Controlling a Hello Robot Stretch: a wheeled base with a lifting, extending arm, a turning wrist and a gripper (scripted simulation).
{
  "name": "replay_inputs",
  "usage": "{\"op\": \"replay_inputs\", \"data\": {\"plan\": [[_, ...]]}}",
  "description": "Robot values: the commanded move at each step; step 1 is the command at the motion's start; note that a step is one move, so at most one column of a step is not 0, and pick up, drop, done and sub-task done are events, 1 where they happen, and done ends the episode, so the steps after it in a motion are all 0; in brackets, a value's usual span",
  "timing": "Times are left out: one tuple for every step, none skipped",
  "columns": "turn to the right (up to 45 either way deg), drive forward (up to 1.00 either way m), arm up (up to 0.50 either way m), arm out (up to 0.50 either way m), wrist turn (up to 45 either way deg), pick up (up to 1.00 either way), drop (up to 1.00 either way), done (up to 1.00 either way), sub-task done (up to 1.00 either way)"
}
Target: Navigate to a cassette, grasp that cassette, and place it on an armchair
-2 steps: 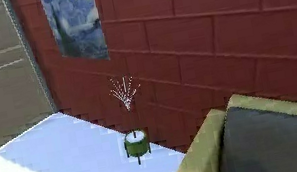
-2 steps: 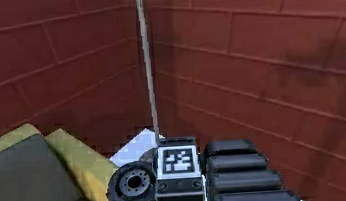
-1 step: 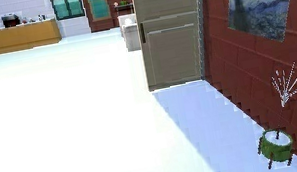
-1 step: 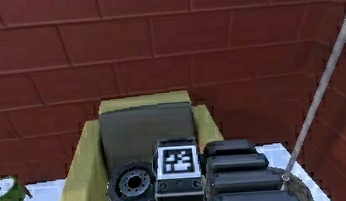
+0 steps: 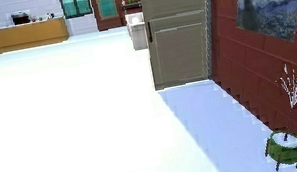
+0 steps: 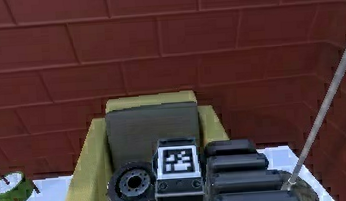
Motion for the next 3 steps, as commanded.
{"op": "replay_inputs", "data": {"plan": [[0.0, 0.00, 0.00, 0.38, 0.0, 0.00, 0.00, 0.00, 0.00], [0.0, 0.00, 0.00, 0.00, 45.0, 0.00, 0.00, 0.00, 0.00], [0.0, 0.00, 0.00, 0.00, 45.0, 0.00, 0.00, 0.00, 0.00]]}}
